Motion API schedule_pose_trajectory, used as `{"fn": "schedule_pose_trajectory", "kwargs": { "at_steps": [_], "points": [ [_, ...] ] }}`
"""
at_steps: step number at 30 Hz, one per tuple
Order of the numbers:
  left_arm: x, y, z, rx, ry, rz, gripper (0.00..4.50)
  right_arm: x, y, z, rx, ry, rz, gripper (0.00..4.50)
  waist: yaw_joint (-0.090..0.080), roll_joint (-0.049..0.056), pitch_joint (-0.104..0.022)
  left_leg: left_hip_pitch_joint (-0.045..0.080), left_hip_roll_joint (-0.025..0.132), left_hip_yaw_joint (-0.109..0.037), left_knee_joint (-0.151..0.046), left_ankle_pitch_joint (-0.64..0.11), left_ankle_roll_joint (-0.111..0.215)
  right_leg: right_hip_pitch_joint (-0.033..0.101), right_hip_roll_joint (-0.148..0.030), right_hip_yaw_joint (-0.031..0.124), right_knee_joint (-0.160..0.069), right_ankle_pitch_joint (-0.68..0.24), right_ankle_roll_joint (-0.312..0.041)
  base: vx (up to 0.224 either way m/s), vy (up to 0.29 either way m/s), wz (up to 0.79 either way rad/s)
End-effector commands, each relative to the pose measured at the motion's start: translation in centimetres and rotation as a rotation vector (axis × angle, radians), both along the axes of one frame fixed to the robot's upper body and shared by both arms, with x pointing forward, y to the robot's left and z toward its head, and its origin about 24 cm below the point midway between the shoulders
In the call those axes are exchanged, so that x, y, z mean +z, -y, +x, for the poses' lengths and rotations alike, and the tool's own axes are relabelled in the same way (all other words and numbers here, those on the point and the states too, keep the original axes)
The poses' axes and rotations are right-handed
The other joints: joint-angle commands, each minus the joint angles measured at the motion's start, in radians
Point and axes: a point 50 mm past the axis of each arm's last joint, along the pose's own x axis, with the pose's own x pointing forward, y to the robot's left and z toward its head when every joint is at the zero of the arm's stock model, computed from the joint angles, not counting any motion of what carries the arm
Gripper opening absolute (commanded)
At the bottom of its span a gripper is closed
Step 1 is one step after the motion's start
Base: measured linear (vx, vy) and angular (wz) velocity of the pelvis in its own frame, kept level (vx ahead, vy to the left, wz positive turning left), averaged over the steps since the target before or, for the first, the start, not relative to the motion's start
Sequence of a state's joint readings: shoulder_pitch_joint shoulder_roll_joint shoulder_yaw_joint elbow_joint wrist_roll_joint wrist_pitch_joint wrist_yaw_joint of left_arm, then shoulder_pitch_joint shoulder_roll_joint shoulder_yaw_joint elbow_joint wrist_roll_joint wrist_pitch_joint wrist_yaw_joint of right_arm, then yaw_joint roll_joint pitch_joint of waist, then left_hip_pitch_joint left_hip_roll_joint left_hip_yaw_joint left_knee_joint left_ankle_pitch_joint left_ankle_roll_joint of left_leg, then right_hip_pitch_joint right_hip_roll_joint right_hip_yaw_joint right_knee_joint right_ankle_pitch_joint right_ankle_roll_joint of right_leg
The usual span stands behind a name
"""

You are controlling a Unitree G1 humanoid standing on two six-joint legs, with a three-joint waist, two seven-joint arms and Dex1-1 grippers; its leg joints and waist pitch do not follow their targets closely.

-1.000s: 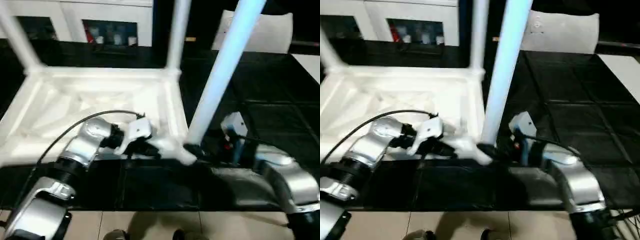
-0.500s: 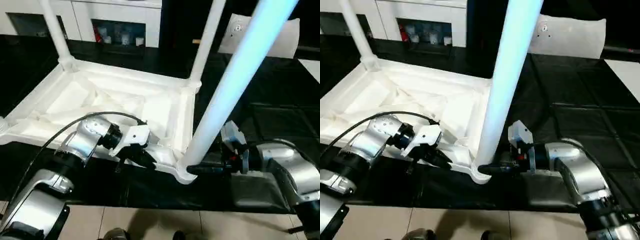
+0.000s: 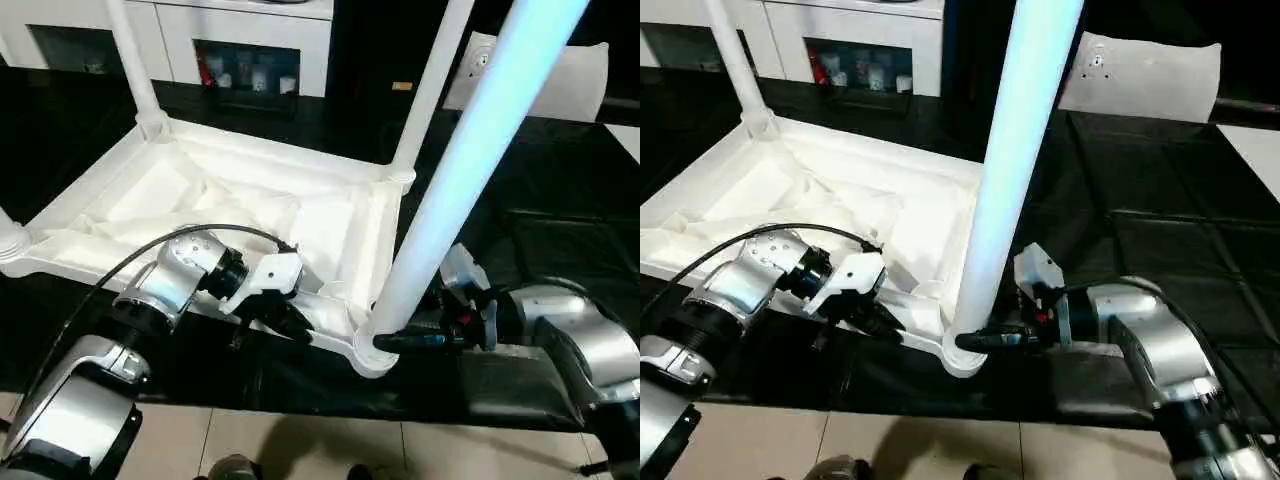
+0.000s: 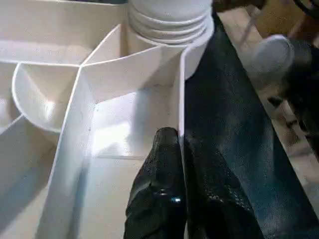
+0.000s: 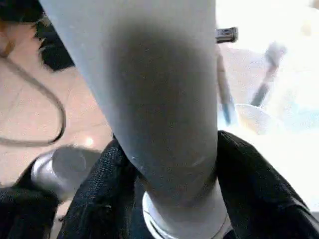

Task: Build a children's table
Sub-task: Rotate leg to tighten

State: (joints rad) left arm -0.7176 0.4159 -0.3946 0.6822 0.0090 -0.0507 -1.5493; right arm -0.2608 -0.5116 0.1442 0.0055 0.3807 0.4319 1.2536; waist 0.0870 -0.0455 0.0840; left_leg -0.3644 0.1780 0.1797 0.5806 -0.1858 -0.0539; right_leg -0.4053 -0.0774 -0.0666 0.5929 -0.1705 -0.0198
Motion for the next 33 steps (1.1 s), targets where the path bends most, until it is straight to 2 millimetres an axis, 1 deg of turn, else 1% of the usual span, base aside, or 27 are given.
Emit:
{"fn": "schedule_pose_trajectory", "kwargs": {
  "at_steps": [1, 2, 3, 4, 5, 6, 7, 8, 9, 10, 11, 12, 13, 14, 15, 16, 17, 18, 19, 20, 22, 25, 28, 29, 30, 31, 33],
  "points": [
    [-0.3, 2.3, 0.3, 0.08, 0.025, -0.055, 0.0, -0.2, -2.0, -0.2, -0.069, -0.018, 0.075, 2.0, -0.011, -0.003, -0.056, 0.015, 0.06, -0.014, -0.074, -0.216, 0.033, 0.044, -0.081, 0.054, -0.077, -0.339, -0.202, 0.0, 0.0, 0.0],
    [-0.3, 2.7, 0.3, 0.124, 0.015, -0.072, 0.0, -0.6, -2.4, 0.0, -0.136, -0.011, 0.066, 2.0, -0.014, -0.002, -0.051, 0.018, 0.056, -0.017, -0.073, -0.258, 0.018, 0.039, -0.083, 0.053, -0.089, -0.436, -0.175, 0.0, 0.0, 0.0],
    [-0.3, 3.2, 0.4, 0.17, 0.009, -0.105, 0.0, -1.0, -2.9, 0.1, -0.205, -0.01, 0.057, 2.0, -0.019, -0.005, -0.05, 0.015, 0.056, -0.019, -0.075, -0.268, 0.009, 0.041, -0.083, 0.052, -0.089, -0.47, -0.161, 0.0, 0.0, 0.0],
    [-0.3, 3.6, 0.4, 0.2, 0.004, -0.127, 0.0, -1.3, -3.3, 0.2, -0.251, -0.012, 0.054, 2.0, -0.025, -0.002, -0.046, 0.016, 0.055, -0.023, -0.079, -0.29, -0.01, 0.036, -0.081, 0.05, -0.096, -0.536, -0.133, -0.062, -0.006, -0.05],
    [-0.4, 4.0, 0.4, 0.224, -0.001, -0.136, 0.0, -1.5, -3.8, 0.3, -0.296, -0.026, 0.063, 2.0, -0.036, -0.005, -0.044, 0.02, 0.052, -0.027, -0.079, -0.318, -0.019, 0.032, -0.084, 0.047, -0.106, -0.608, -0.109, 0.0, 0.0, 0.0],
    [-0.5, 4.8, 0.4, 0.274, 0.003, -0.145, 0.0, -1.8, -5.0, 0.6, -0.393, -0.066, 0.084, 1.99, -0.042, -0.006, -0.045, 0.016, 0.05, -0.031, -0.08, -0.32, -0.021, 0.036, -0.084, 0.044, -0.107, -0.631, -0.097, 0.0, 0.0, 0.0],
    [-0.6, 5.3, 0.4, 0.304, 0.01, -0.149, 0.0, -1.9, -5.6, 0.8, -0.446, -0.09, 0.092, 1.99, -0.054, -0.004, -0.045, 0.011, 0.05, -0.034, -0.084, -0.324, -0.024, 0.035, -0.083, 0.044, -0.11, -0.638, -0.087, 0.0, 0.0, 0.0],
    [-0.6, 5.8, 0.5, 0.338, 0.016, -0.159, 0.0, -2.0, -6.2, 1.1, -0.497, -0.105, 0.09, 1.98, -0.065, 0.001, -0.044, 0.01, 0.047, -0.038, -0.084, -0.345, -0.026, 0.035, -0.082, 0.039, -0.113, -0.655, -0.076, 0.0, 0.0, 0.0],
    [-0.5, 6.2, 0.6, 0.371, 0.022, -0.167, 0.0, -2.1, -6.7, 1.4, -0.537, -0.114, 0.084, 1.98, -0.069, 0.001, -0.044, 0.011, 0.049, -0.04, -0.085, -0.354, -0.028, 0.035, -0.082, 0.038, -0.115, -0.658, -0.072, 0.0, 0.0, 0.0],
    [-0.5, 6.5, 0.7, 0.396, 0.026, -0.174, 0.0, -2.1, -7.0, 1.6, -0.56, -0.117, 0.079, 1.98, -0.078, 0.001, -0.043, 0.017, 0.046, -0.041, -0.084, -0.375, -0.026, 0.029, -0.079, 0.035, -0.121, -0.664, -0.069, 0.0, 0.0, 0.0],
    [-0.4, 7.1, 0.9, 0.448, 0.029, -0.186, 0.0, -2.3, -7.8, 2.0, -0.62, -0.136, 0.071, 1.98, -0.085, 0.002, -0.043, 0.021, 0.044, -0.04, -0.083, -0.391, -0.021, 0.026, -0.08, 0.034, -0.129, -0.673, -0.066, 0.0, 0.0, 0.0],
    [-0.3, 7.4, 1.0, 0.474, 0.039, -0.187, 0.0, -2.3, -8.1, 2.3, -0.649, -0.141, 0.067, 1.98, -0.088, 0.003, -0.042, 0.022, 0.044, -0.041, -0.082, -0.397, -0.024, 0.023, -0.079, 0.034, -0.128, -0.677, -0.066, 0.0, 0.0, 0.0],
    [-0.2, 7.8, 1.2, 0.509, 0.052, -0.189, 0.0, -2.3, -8.5, 2.6, -0.686, -0.148, 0.061, 1.98, -0.095, 0.004, -0.037, 0.023, 0.043, -0.044, -0.083, -0.423, -0.026, 0.019, -0.079, 0.031, -0.134, -0.708, -0.058, 0.0, 0.0, 0.0],
    [-0.1, 8.7, 1.5, 0.578, 0.071, -0.194, 0.0, -2.4, -9.4, 3.4, -0.771, -0.17, 0.048, 1.98, -0.102, 0.007, -0.037, 0.028, 0.042, -0.048, -0.081, -0.456, -0.036, 0.016, -0.079, 0.025, -0.138, -0.73, -0.05, 0.0, 0.0, 0.0],
    [0.1, 9.1, 1.6, 0.604, 0.087, -0.193, 0.0, -2.3, -9.9, 3.6, -0.8, -0.183, 0.061, 1.98, -0.106, 0.005, -0.038, 0.031, 0.041, -0.05, -0.08, -0.469, -0.038, 0.015, -0.078, 0.021, -0.14, -0.733, -0.046, 0.0, 0.0, 0.0],
    [0.1, 9.2, 1.6, 0.607, 0.089, -0.193, 0.0, -2.3, -9.9, 3.7, -0.802, -0.184, 0.064, 1.98, -0.11, 0.006, -0.039, 0.029, 0.04, -0.053, -0.081, -0.476, -0.038, 0.02, -0.079, 0.019, -0.141, -0.726, -0.043, 0.0, 0.0, 0.0],
    [0.3, 9.7, 1.8, 0.626, 0.111, -0.193, 0.0, -2.0, -10.4, 4.0, -0.821, -0.178, 0.083, 1.98, -0.113, 0.011, -0.042, 0.025, 0.043, -0.054, -0.088, -0.47, -0.026, 0.029, -0.079, 0.021, -0.141, -0.673, -0.045, 0.0, 0.0, 0.0],
    [0.4, 9.9, 1.8, 0.628, 0.121, -0.193, 0.0, -1.8, -10.6, 4.0, -0.828, -0.172, 0.1, 1.98, -0.115, 0.01, -0.043, 0.024, 0.044, -0.053, -0.09, -0.464, -0.022, 0.029, -0.078, 0.023, -0.141, -0.649, -0.051, 0.0, 0.0, 0.0],
    [0.5, 10.0, 1.8, 0.628, 0.127, -0.193, 0.0, -1.7, -10.7, 4.1, -0.833, -0.168, 0.11, 2.54, -0.114, 0.011, -0.044, 0.022, 0.045, -0.05, -0.092, -0.457, -0.016, 0.028, -0.078, 0.027, -0.139, -0.61, -0.062, 0.0, 0.0, 0.0],
    [0.5, 10.0, 1.7, 0.617, 0.133, -0.19, 0.0, -1.6, -10.6, 4.2, -0.846, -0.162, 0.126, 2.68, -0.112, 0.012, -0.044, 0.023, 0.046, -0.048, -0.094, -0.449, -0.011, 0.028, -0.077, 0.03, -0.137, -0.578, -0.073, 0.0, 0.0, 0.0],
    [0.4, 9.7, 1.7, 0.605, 0.142, -0.178, 0.0, -1.3, -10.2, 4.2, -0.848, -0.127, 0.139, 2.75, -0.111, 0.012, -0.047, 0.019, 0.047, -0.045, -0.096, -0.433, -0.005, 0.029, -0.078, 0.035, -0.132, -0.535, -0.09, 0.0, 0.0, 0.0],
    [0.0, 8.7, 1.5, 0.59, 0.14, -0.159, 0.0, -1.1, -8.9, 3.9, -0.843, -0.08, 0.141, 3.14, -0.105, 0.014, -0.05, 0.019, 0.049, -0.035, -0.096, -0.383, 0.005, 0.029, -0.075, 0.046, -0.121, -0.438, -0.125, 0.0, 0.0, 0.0],
    [-0.4, 7.4, 1.3, 0.54, 0.14, -0.152, 0.0, -1.1, -6.8, 3.3, -0.804, -0.043, 0.14, 3.38, -0.097, 0.013, -0.052, 0.016, 0.052, -0.028, -0.093, -0.338, 0.026, 0.034, -0.074, 0.05, -0.114, -0.36, -0.15, 0.0, 0.0, 0.0],
    [-0.4, 7.0, 1.3, 0.52, 0.147, -0.149, 0.0, -1.1, -6.2, 3.2, -0.79, -0.042, 0.142, 3.61, -0.095, 0.011, -0.052, 0.012, 0.051, -0.026, -0.093, -0.321, 0.036, 0.039, -0.074, 0.05, -0.112, -0.348, -0.153, 0.0, 0.0, 0.0],
    [-0.6, 6.5, 1.2, 0.495, 0.142, -0.15, 0.0, -1.1, -5.2, 2.9, -0.778, -0.03, 0.142, 3.61, -0.093, 0.011, -0.052, 0.012, 0.051, -0.026, -0.092, -0.314, 0.042, 0.039, -0.075, 0.051, -0.112, -0.349, -0.153, 0.0, 0.0, 0.0],
    [-0.6, 6.3, 1.1, 0.489, 0.139, -0.152, 0.0, -1.0, -4.8, 2.8, -0.774, -0.024, 0.139, 3.66, -0.088, 0.006, -0.053, 0.012, 0.051, -0.025, -0.089, -0.309, 0.053, 0.039, -0.076, 0.05, -0.113, -0.376, -0.149, 0.0, 0.0, 0.0],
    [-0.6, 5.5, 0.8, 0.43, 0.116, -0.177, 0.0, -0.9, -2.7, 2.4, -0.709, 0.029, 0.107, 3.84, -0.083, 0.006, -0.056, 0.007, 0.049, -0.022, -0.085, -0.28, 0.059, 0.041, -0.078, 0.052, -0.112, -0.379, -0.145, 0.0, 0.0, 0.0]
  ]
}}
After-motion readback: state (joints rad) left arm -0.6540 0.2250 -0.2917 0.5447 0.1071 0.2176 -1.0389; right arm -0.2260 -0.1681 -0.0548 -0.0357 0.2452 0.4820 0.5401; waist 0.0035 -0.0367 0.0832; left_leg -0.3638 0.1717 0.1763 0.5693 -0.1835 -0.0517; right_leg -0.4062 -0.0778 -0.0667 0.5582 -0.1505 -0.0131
